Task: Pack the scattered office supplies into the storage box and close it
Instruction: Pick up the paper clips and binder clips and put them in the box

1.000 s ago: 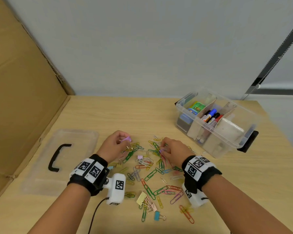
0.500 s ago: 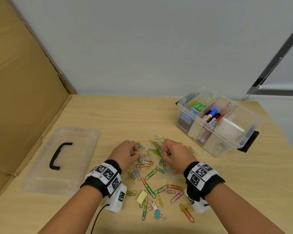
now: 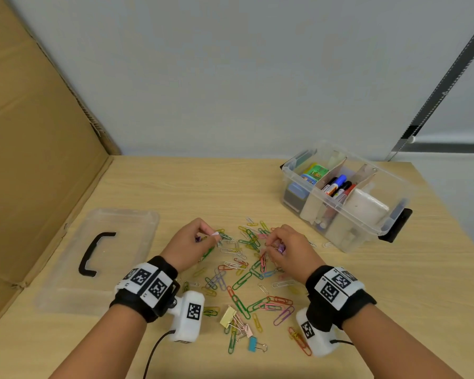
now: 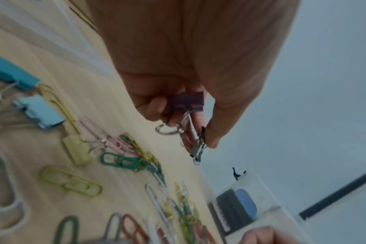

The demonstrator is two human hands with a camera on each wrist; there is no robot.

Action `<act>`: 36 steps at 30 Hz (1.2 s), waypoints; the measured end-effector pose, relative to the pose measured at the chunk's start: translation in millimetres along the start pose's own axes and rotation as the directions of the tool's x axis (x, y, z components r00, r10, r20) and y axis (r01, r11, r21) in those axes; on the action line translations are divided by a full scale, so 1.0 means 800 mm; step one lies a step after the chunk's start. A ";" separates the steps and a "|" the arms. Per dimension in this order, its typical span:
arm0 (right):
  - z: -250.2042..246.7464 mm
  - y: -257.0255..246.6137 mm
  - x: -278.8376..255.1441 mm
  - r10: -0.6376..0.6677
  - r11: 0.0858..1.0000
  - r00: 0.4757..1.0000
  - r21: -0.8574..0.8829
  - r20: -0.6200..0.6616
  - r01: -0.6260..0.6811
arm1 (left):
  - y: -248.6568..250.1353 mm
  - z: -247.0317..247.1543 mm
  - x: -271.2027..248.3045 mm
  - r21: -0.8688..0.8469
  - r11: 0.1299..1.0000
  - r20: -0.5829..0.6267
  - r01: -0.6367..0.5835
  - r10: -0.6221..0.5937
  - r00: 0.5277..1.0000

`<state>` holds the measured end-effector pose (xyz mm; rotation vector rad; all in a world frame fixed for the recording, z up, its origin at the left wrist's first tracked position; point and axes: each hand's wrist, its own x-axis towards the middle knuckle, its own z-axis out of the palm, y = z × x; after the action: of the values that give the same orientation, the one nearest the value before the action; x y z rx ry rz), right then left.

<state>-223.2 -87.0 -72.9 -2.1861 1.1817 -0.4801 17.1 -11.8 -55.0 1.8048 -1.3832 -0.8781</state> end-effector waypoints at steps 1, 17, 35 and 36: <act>-0.002 -0.002 -0.001 0.031 0.999 0.999 0.045 -0.007 -0.031 | 0.003 -0.004 -0.001 -0.037 0.999 -0.013 0.007 -0.008 1.000; -0.238 0.026 0.012 0.213 0.968 0.766 0.238 -0.607 -0.080 | 0.044 0.009 -0.015 -0.171 0.984 -0.005 -0.039 0.039 0.999; -0.220 0.136 -0.006 0.182 0.906 0.859 -0.258 -0.479 -0.336 | 0.119 0.106 -0.041 -0.050 0.991 0.013 -0.126 0.127 0.992; -0.216 0.138 -0.011 0.272 0.915 0.846 -0.148 -0.459 -0.374 | 0.128 0.110 -0.042 -0.055 0.988 0.015 -0.141 0.142 0.990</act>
<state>-394.6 -184.3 -15.3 -2.0579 1.8995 -0.7311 -115.4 -9.8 -12.5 1.6402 -1.4666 -0.8510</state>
